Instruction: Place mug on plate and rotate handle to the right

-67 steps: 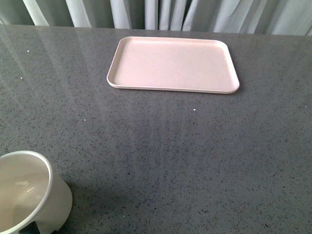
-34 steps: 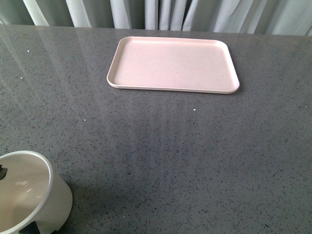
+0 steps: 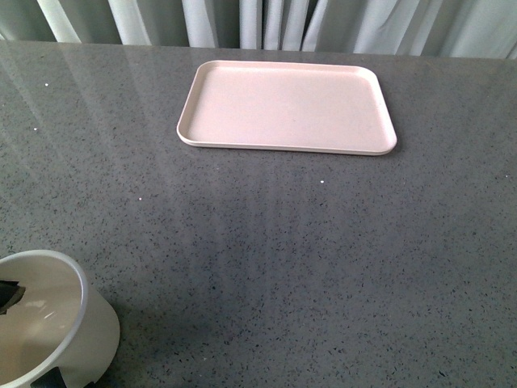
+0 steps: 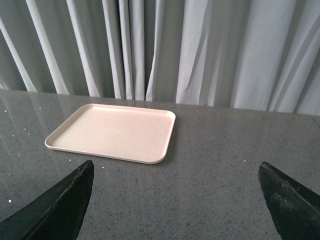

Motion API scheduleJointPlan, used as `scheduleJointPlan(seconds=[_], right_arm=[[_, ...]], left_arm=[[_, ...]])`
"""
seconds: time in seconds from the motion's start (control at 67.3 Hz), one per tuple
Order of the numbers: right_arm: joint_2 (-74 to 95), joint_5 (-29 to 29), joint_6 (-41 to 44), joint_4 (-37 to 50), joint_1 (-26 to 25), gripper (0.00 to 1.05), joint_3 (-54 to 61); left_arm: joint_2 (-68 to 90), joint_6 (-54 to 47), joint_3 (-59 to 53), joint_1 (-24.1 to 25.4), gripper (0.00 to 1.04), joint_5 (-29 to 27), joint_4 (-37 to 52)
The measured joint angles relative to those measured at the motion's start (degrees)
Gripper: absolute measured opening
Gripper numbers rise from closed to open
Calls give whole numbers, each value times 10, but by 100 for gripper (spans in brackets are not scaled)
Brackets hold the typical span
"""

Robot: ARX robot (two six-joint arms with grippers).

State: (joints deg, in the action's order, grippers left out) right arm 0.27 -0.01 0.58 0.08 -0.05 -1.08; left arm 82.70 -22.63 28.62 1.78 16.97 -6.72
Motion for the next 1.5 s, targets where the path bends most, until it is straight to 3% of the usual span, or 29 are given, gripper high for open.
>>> scheduleJointPlan(seconds=[0.223,0.386,0.461,0.817,1.025,1.189,1.501], right_arm=[[0,0,0,0,0,96,0],[0,0,0,0,0,96,0],[0,0,0,0,0,96,0],[0,0,0,0,0,96,0],[0,0,0,0,0,96,0],[0,0,0,0,0,96,0],[0,0,0,0,0,96,0]], left_arm=[[21,-23,12,-1,94,-5,-4],[22,-32,14,-4,69,-5,-6],[25,-34,17,-6,53,-7,-6],[26,-34,23,-8,2,-7,-12],[21,-35,29,-12,2,-6,-30],[-19,-19,46,-27,2,-4,-97],[-1,84,186,-83,2,-24,-125]])
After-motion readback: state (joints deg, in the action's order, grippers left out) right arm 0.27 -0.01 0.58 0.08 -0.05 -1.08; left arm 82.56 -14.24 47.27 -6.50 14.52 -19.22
